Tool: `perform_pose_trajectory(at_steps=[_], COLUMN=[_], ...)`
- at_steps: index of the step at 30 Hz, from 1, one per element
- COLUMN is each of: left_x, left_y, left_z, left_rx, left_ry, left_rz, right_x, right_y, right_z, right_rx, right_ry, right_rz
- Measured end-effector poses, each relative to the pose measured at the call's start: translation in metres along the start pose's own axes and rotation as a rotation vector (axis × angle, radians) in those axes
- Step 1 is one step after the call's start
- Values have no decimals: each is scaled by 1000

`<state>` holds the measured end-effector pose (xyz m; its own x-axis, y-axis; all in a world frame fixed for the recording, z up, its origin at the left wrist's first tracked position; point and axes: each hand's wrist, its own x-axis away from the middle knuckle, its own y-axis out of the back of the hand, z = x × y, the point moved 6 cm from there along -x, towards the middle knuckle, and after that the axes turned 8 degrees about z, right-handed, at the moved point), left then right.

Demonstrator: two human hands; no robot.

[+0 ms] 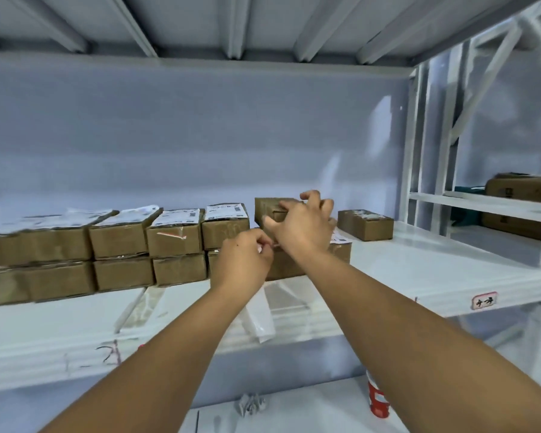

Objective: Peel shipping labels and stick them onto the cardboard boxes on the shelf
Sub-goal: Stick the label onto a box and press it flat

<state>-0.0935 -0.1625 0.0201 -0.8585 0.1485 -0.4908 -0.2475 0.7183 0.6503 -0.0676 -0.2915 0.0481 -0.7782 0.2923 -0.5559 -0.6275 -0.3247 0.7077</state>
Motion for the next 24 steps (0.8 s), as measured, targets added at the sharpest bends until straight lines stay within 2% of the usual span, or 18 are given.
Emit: perform_pose_trajectory(at_steps=[4,7,10,11,12,13,16,17,19,21,24], left_x=[8,13,22,25,28,30,39,43,51,58,70], left_y=[27,46,65,70,78,85,111,121,137,151,176], left_z=[25,38,47,51,58,65,100,114,140,161,190], left_rx=[55,106,202,278,375,468,677,752,914,1043,1037], left_ry=[30,44,75,90,113,143,309,368,444,483,493], left_rz=[-6,-60,-133,-155,-189,-230,-365,-399,-446,-473,-497], right_x=[11,18,38,47,57,65,89,97,113,123,130], right_y=[-15,-10,-2,-3,-8,-14,-37,-44,-56,-67,-85], right_z=[6,13,45,60,77,92,132,145,166,185,219], right_rx=[130,80,-10,-65,-150,-273,-679,-751,-726,-557,-492], right_ry=[11,69,303,403,502,569,537,511,513,591,631], right_rz=[60,-31,-249,-271,-246,-137,400,548,728,728,564])
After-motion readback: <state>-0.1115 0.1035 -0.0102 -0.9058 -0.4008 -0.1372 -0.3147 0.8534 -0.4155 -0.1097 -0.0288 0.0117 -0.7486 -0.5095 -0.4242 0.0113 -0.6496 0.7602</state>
